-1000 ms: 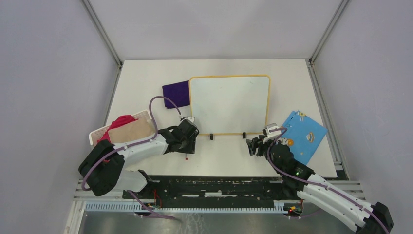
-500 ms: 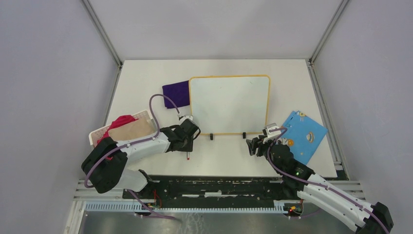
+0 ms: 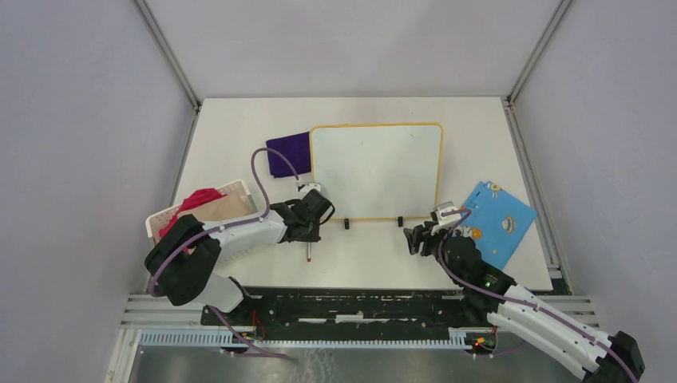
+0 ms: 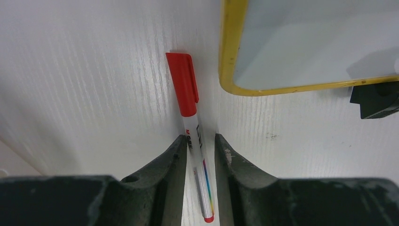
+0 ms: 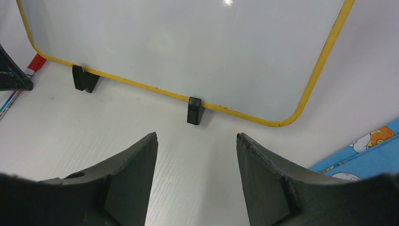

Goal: Write a sentence on the whiteboard
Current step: Adjust the whiteboard marker at the center of the board.

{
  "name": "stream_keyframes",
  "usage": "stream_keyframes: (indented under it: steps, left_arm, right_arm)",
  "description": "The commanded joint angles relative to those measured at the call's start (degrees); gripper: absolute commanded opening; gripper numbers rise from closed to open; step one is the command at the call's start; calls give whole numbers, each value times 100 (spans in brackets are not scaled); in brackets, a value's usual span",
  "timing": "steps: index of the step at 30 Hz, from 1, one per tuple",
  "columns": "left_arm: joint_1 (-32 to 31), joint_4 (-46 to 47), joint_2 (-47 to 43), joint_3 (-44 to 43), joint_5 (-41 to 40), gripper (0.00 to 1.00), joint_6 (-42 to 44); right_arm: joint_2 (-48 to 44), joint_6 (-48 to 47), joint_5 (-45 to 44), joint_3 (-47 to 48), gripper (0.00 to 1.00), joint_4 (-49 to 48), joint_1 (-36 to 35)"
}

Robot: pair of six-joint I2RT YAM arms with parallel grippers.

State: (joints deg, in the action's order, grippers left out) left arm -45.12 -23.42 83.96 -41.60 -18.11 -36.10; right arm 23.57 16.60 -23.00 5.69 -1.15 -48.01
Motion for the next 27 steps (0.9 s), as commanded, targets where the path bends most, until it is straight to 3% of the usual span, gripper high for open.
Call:
stream_keyframes:
  steps: [1, 18, 22, 27]
  left_arm:
    - [-23, 115, -48, 150, -2, 32, -273]
    - [-254, -183, -715, 667, 153, 12, -424]
    - [-388, -235, -762, 620, 110, 20, -515]
    - [-407, -366, -989, 477, 109, 39, -501]
  right_arm:
    - [-16, -60, -56, 182, 68, -96, -26]
    - [128, -69, -22, 231, 68, -105, -24]
    - [258, -107, 55, 262, 67, -105, -20]
    - [983, -169, -73, 676, 66, 97, -24]
